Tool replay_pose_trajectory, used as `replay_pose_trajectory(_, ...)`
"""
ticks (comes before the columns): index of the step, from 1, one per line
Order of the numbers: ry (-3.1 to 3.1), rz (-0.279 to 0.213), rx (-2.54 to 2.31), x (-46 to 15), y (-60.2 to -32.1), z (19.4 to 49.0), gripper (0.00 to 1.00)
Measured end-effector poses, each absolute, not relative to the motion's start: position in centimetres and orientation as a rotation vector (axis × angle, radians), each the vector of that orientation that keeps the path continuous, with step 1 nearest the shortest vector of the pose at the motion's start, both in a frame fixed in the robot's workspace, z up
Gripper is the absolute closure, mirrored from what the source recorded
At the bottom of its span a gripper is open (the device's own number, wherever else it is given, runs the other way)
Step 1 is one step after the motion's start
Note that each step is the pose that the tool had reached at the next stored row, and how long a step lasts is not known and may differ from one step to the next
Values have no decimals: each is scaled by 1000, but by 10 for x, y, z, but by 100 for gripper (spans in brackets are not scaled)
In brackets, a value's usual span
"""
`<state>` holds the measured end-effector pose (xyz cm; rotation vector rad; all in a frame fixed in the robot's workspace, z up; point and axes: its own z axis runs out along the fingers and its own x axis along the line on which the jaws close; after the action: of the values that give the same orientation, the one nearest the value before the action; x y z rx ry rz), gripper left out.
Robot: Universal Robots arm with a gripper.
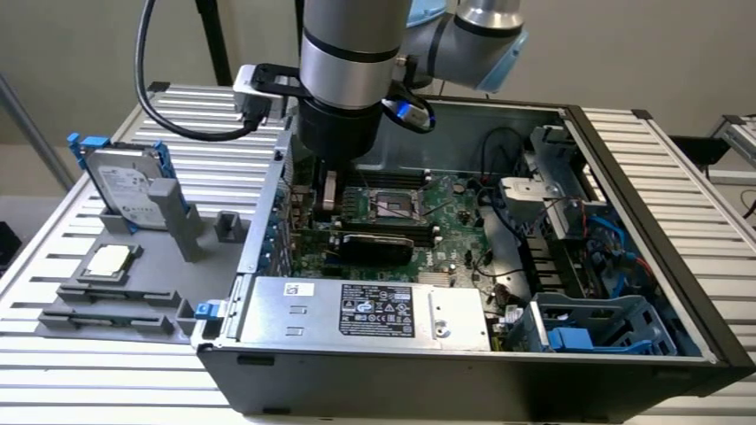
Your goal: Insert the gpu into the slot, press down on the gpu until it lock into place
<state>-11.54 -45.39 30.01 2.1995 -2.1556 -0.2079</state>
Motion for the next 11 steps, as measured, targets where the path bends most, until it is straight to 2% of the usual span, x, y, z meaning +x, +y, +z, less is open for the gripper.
replay_pose_trajectory(7, -2144, -215, 2201, -128, -453, 299, 89)
replay_pose_trajectory(11, -2109, -286, 2160, -129, -453, 299, 89)
